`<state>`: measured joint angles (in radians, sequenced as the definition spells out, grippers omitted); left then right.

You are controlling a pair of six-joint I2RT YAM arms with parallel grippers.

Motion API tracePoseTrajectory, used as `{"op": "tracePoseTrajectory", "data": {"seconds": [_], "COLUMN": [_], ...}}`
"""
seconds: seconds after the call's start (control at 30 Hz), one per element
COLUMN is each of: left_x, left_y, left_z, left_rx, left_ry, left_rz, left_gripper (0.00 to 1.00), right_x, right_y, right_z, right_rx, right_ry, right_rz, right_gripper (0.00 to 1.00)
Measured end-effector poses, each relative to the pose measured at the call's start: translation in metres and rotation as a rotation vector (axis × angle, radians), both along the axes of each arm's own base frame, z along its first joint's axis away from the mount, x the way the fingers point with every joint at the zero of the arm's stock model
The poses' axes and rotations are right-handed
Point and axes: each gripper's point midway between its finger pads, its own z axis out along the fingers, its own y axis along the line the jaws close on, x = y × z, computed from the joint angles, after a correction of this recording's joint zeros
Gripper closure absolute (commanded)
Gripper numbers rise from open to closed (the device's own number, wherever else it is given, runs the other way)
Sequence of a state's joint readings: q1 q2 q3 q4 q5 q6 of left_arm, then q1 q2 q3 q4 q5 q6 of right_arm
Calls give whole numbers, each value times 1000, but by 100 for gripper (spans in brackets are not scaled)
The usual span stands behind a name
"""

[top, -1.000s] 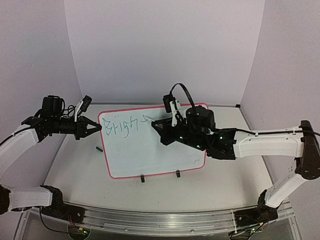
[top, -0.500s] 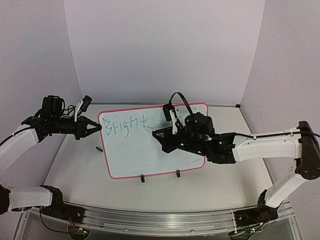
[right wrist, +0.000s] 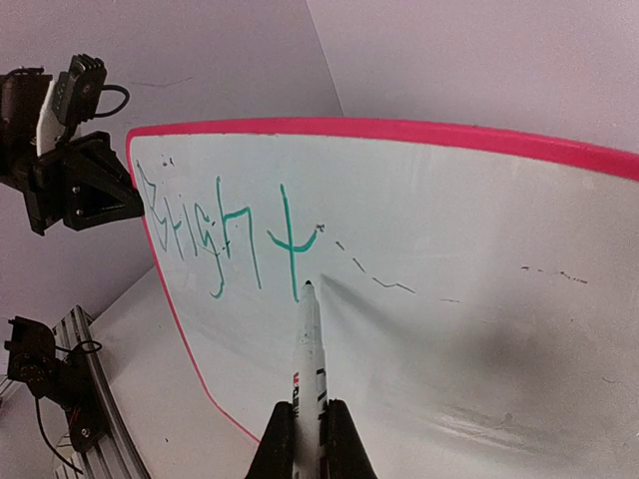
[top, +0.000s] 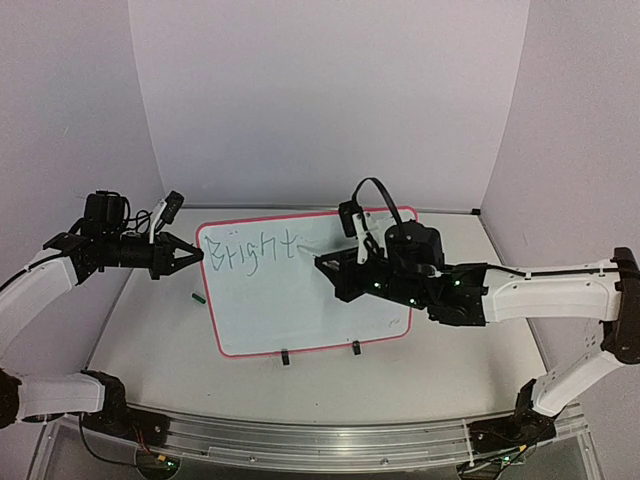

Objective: Write a sentence on the whiteboard

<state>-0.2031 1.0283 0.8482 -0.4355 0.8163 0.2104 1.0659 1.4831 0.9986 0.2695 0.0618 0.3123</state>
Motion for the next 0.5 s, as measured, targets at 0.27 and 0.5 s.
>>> {"op": "tracePoseTrajectory", "data": {"seconds": [0.27,0.5], "left_x": [0,0], "left_y": [0,0], "left_z": [0,0], "left_rx": [0,0], "left_ry": [0,1], "left_rz": [0,0], "left_gripper": [100,100], "right_x": [-1,3], "right_y": [-2,-1], "right_z": [11,1], "right_rx": [25,4], "right_ry": [-16,-10], "right_rz": [0,-17], "right_gripper": [100,100]}}
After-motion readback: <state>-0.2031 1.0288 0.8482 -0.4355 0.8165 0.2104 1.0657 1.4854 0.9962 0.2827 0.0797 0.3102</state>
